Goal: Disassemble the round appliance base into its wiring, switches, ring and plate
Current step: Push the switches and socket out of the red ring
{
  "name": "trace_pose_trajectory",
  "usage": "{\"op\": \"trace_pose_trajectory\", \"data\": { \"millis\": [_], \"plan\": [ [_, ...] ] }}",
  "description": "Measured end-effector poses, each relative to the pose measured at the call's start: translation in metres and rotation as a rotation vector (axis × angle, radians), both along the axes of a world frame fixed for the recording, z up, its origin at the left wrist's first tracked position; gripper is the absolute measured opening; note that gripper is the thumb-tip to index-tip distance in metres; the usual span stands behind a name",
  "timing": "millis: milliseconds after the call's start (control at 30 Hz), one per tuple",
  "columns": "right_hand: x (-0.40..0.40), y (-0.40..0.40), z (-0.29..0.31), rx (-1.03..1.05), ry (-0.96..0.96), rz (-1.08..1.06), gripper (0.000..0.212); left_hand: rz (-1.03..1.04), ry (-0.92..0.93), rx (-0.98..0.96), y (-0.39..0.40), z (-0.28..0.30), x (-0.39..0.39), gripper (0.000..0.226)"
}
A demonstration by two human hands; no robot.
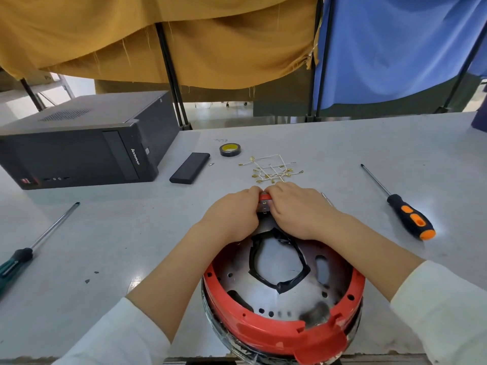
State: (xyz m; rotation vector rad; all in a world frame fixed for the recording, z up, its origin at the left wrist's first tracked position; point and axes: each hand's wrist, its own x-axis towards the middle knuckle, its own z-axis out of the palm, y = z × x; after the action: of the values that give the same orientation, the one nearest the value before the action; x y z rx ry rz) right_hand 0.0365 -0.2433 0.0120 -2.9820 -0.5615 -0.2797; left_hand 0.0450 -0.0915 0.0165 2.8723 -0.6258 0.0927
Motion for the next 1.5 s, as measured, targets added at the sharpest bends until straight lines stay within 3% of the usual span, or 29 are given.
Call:
{"op": "trace_pose_trajectory", "data": {
  "millis": [200, 400, 700, 900, 1300, 1500],
  "plan": [
    [0.002, 0.005, -0.003, -0.017, -0.049, -0.037, 0.029, 0.116, -0.002, -0.039, -0.003, 0.0, 0.0, 0.023],
    [-0.001, -0.001, -0.003, -0.009, -0.039, 0.025, 0.036, -0.012, 0.08, -0.116, 0.006, -0.002, 0.006, 0.035],
    [-0.003, 0.004, -0.006, -0.179, -0.113, 0.033, 0.031, 0.025, -0.06, 0.002, 0.001, 0.0, 0.0, 0.018],
    [-0.006, 0.009, -0.004, -0.306, -0.138, 0.023, 0.03, 0.057, -0.087, 0.088, -0.005, 0.002, -0.004, 0.023],
    [-0.003, 0.016, -0.007, -0.276, -0.173, -0.034, 0.029, 0.089, -0.184, 0.183, -0.011, 0.002, -0.003, 0.024],
    [-0.002, 0.015, -0.009, -0.155, -0.099, -0.073, 0.032, 0.1, -0.16, 0.105, -0.008, 0.0, -0.005, 0.027]
  ]
}}
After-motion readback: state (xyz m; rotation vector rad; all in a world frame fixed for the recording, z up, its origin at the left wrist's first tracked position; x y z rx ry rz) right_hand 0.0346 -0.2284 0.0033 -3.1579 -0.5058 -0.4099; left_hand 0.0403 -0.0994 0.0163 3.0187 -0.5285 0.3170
